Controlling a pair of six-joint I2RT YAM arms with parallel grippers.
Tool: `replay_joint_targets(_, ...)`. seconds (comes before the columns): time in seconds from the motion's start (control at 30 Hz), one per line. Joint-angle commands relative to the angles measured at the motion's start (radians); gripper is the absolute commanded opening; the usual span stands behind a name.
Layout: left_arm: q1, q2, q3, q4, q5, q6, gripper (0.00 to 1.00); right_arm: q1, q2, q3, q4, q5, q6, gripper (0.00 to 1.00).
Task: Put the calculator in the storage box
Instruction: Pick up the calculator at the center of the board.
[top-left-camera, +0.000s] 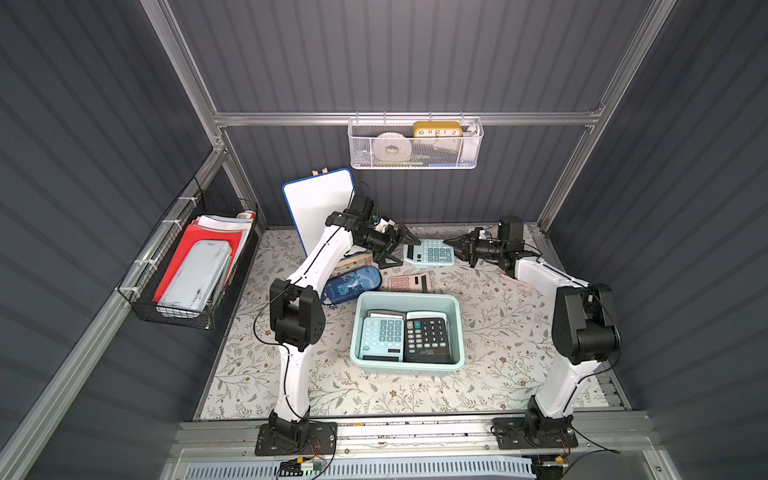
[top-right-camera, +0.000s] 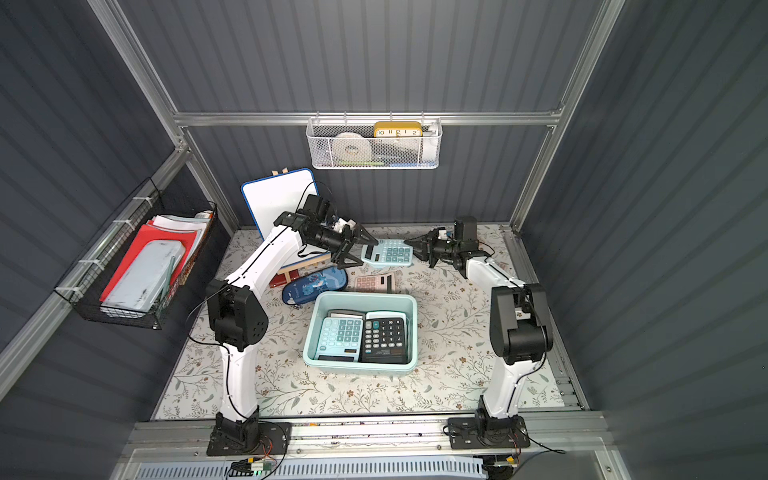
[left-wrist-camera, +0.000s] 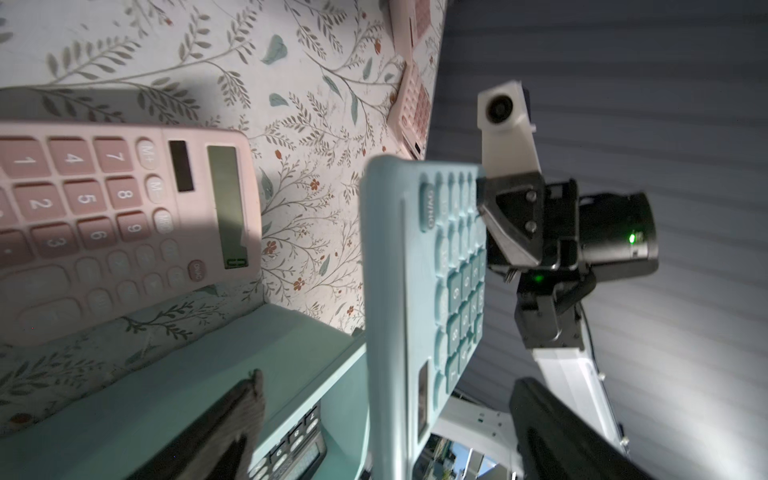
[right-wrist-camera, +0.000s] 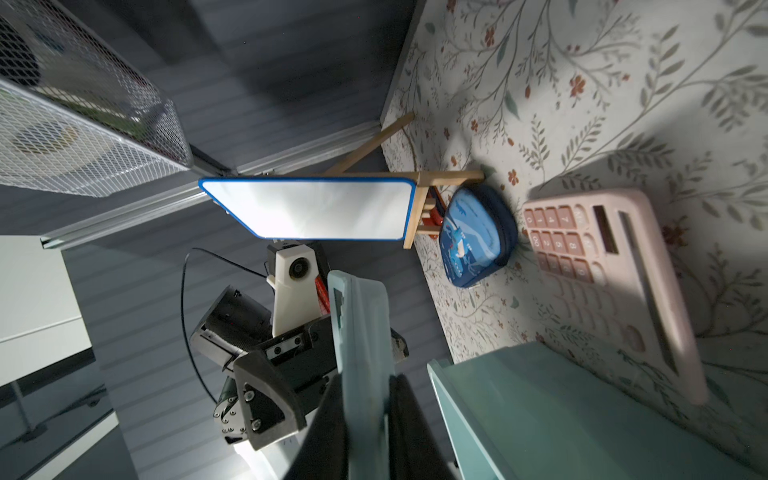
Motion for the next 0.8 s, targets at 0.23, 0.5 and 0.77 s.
replay_joint_targets(0.23,0.022,-0.080,0.020,0.208,-0.222,-0.259,0.99,0.065,-0.206,-0.132,-0.012,0.552,0.198,0.00)
replay_joint_targets(0.5,0.003,-0.066,-0.038,0.390,-0.190,-0.413,0.99,0.164,-0.205,-0.069,-0.057,0.810,0.312,0.00)
replay_joint_targets(0.77,-0.013,-0.044,-0.013,0.368,-0.168,-0.422,0.96,0.220,-0.148,-0.044,0.004,0.933,0.425,0.00)
